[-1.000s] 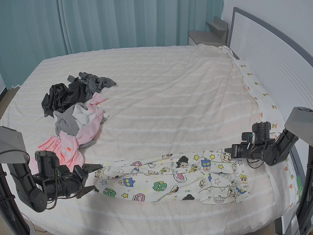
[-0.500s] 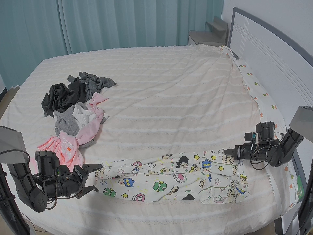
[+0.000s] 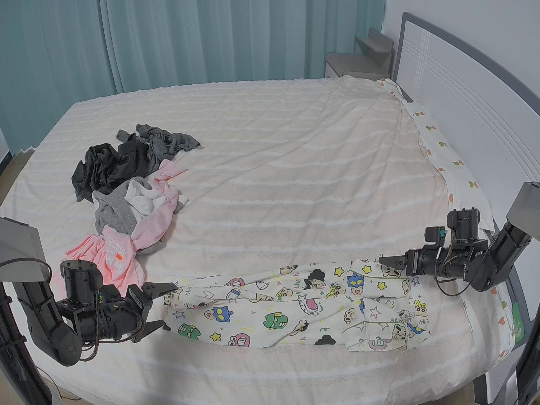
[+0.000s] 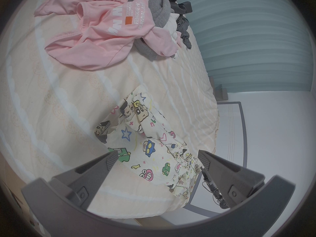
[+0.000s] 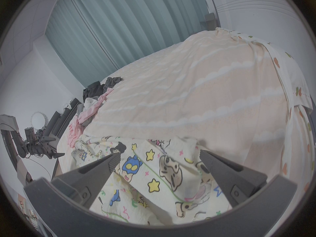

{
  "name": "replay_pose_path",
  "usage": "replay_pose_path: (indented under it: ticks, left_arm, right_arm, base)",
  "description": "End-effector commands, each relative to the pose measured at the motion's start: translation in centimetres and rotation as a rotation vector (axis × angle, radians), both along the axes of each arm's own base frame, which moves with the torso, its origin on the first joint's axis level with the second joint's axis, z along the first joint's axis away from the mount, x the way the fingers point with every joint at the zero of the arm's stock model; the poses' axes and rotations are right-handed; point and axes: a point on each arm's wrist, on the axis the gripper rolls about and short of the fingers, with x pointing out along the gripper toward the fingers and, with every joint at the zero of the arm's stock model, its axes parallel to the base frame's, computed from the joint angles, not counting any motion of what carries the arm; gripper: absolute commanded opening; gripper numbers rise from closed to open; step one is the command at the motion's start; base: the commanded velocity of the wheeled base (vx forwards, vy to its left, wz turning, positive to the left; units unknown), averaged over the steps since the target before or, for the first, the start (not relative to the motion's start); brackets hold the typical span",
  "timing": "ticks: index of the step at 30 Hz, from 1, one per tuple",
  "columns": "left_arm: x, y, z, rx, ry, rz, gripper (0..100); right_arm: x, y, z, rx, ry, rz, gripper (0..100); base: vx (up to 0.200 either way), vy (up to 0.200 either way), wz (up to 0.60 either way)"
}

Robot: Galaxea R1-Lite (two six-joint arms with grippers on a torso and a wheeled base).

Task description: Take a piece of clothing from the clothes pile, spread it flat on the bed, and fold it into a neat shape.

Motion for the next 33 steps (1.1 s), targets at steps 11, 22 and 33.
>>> replay_pose_path:
  ticks: [11, 22, 33]
  left_arm:
    - [0.0, 0.0, 0.0, 0.0, 0.002, 0.0, 100]
    - [0.0, 0.0, 0.0, 0.0, 0.002, 0.0, 100]
    - [0.0, 0.0, -0.1, 0.0, 0.001, 0.0, 100]
  right_arm:
    - [-1.7, -1.3, -1.0, 0.023, 0.035, -0.002, 100]
    - [-1.2, -0.5, -2.2, 0.026, 0.003, 0.019, 0]
    - [-1.8, -0.6, -1.1, 0.026, -0.04, 0.019, 0]
  base:
    - [0.0, 0.0, 0.0]
    - [0.0, 0.0, 0.0]
    - [0.0, 0.0, 0.0]
